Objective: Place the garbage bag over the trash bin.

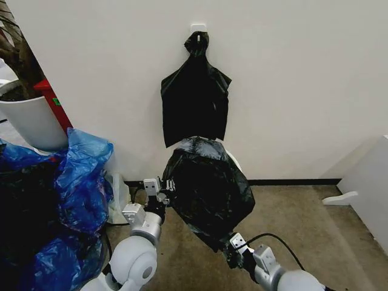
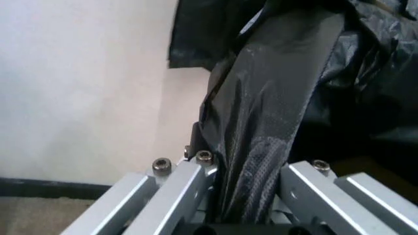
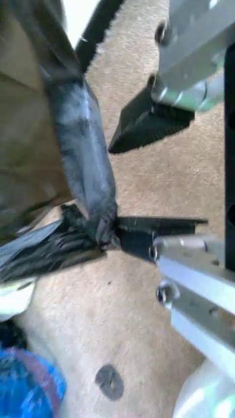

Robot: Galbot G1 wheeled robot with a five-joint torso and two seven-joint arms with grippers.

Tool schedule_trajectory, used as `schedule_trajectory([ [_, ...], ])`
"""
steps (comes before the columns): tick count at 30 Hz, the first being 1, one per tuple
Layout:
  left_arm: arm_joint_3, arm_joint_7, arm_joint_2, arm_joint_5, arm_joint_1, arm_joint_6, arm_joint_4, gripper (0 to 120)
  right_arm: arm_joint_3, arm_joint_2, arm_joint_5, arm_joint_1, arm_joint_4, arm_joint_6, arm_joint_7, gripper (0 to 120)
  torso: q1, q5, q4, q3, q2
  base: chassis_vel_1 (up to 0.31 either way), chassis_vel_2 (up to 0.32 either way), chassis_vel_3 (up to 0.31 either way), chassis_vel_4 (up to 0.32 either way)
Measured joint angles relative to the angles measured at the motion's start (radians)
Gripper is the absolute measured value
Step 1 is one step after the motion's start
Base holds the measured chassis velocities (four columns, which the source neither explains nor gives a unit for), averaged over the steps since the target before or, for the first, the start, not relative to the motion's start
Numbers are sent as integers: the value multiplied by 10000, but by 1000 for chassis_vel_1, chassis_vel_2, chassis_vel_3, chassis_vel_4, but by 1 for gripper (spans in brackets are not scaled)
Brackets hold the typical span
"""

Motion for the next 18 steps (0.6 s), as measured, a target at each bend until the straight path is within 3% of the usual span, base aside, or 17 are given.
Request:
schedule_trajectory([
  [4, -87, -124, -61, 35, 65, -110, 137, 4, 123, -308, -157, -374, 629, 92, 128, 48, 0, 0, 3, 0, 0, 0, 0, 0, 0],
  [7, -110, -219, -141, 38, -36, -140, 378, 4, 291, -467, -5, -559, 1217, 104, 1059, 63, 0, 1, 2, 0, 0, 0, 0, 0, 0],
  [9, -110, -219, -141, 38, -78, -142, 439, 4, 361, -475, 127, -560, 1359, 96, 1353, 66, 0, 1, 1, 0, 0, 0, 0, 0, 0],
  [15, -130, -278, -140, 157, -240, -223, 887, 4, 894, -630, 1515, -86, 2451, -518, 2950, 91, 0, -3, 5, 0, 0, 0, 0, 0, 0],
  [18, -148, -298, -127, 173, -262, -226, 986, 4, 1046, -673, 1986, 32, 2493, -722, 3459, 98, 0, 1, 0, 0, 0, 0, 0, 0, 0],
])
